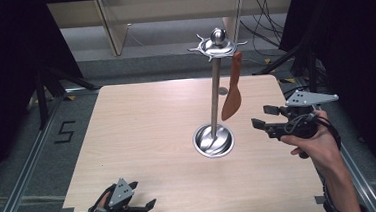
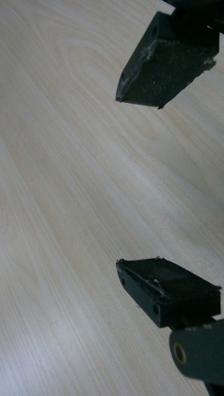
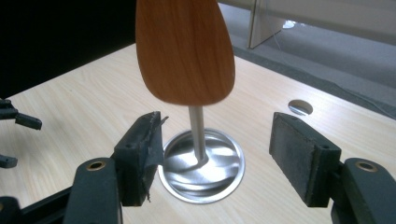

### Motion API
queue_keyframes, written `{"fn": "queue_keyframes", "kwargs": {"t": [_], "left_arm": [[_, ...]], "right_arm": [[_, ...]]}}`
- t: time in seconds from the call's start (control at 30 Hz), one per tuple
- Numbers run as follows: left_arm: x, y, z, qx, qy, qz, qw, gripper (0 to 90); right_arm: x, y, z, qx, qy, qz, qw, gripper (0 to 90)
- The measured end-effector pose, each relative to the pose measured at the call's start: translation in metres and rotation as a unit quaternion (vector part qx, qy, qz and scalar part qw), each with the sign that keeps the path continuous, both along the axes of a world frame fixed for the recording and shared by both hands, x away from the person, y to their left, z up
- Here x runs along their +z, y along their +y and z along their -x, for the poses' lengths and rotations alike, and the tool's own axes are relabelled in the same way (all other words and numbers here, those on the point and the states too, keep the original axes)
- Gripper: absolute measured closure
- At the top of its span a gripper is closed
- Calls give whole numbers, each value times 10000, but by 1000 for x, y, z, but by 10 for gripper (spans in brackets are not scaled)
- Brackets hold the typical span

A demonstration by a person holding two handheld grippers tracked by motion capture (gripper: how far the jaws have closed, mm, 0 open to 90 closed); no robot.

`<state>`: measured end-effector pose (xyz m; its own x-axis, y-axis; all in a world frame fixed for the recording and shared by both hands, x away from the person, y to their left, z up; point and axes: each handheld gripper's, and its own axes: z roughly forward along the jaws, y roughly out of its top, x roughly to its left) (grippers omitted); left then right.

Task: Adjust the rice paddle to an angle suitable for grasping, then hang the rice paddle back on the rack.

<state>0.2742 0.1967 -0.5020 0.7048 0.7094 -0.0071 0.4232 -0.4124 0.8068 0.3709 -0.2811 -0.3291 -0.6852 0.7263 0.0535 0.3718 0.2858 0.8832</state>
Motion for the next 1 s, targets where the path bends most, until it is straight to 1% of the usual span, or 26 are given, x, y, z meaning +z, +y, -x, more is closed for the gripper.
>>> {"fn": "queue_keyframes", "kwargs": {"t": [0.07,0.1,0.13,0.17,0.23,0.27,0.3,0.33,0.37,0.4,0.43,0.5,0.53,0.57,0.6,0.63,0.67,0.73,0.77,0.8,0.83,0.87,0.9,0.93,0.97,1.0], "left_arm": [[0,0,0,-4,2,2,10000,149],[0,0,0,-5,7,8,10000,149],[0,0,0,-13,0,33,10000,149],[-1,-1,1,17,27,93,10000,149],[0,0,0,-9,-11,42,10000,149],[0,0,0,-9,-10,46,10000,149],[0,0,0,-7,5,31,10000,149],[0,0,0,2,-1,33,10000,149],[0,0,0,-1,-13,68,10000,149],[0,0,0,-8,2,53,10000,149],[-1,-1,1,19,43,94,9999,149],[0,0,1,10,29,60,10000,149],[0,-2,2,58,26,165,9998,149],[0,-2,2,67,22,175,9998,149],[0,0,0,26,-4,32,10000,149],[0,0,0,-1,-7,55,10000,149],[0,0,0,-3,7,6,10000,149],[0,0,0,1,3,48,10000,149],[0,0,0,-2,-13,36,10000,149],[0,0,0,-2,-10,22,10000,149],[1,3,-1,-98,-101,-166,9998,149],[1,3,-2,-104,-126,-166,9997,149],[1,1,0,-13,-34,-30,10000,149],[1,0,1,24,-9,16,10000,149],[0,-1,2,57,3,107,9999,149],[0,-1,2,62,8,105,9999,149]], "right_arm": [[-3,-2,-2,31,-25,101,9999,353],[-7,0,-2,-57,50,-31,10000,353],[-7,-2,-3,4,70,112,9999,354],[-10,0,-3,4,169,67,9998,357],[-13,0,-3,40,176,164,9997,356],[-15,2,-2,-40,207,92,9997,356],[-15,0,-2,1,202,188,9996,356],[-17,2,-1,-18,243,109,9996,356],[-19,0,-2,24,207,207,9996,356],[-21,1,-1,-17,292,129,9995,356],[-22,0,-2,34,287,222,9993,356],[-26,0,-1,-27,384,213,9990,356],[-28,-1,-2,15,304,283,9991,356],[-30,1,-1,-22,372,206,9991,356],[-31,-1,-2,14,374,291,9989,356],[-33,-1,-1,-18,448,263,9986,356],[-35,-1,-2,-30,467,223,9987,356],[-37,-2,-2,-31,564,290,9980,356],[-40,-2,-5,-13,378,329,9987,356],[-41,-2,-3,-34,585,311,9978,356],[-43,0,-3,-80,553,249,9981,356],[-43,-2,-4,3,553,353,9978,356],[-43,-2,-4,10,484,409,9980,356],[-45,0,-2,-41,586,279,9979,356],[-45,0,-2,-16,609,346,9975,356],[-47,0,-3,28,504,365,9981,356]]}}
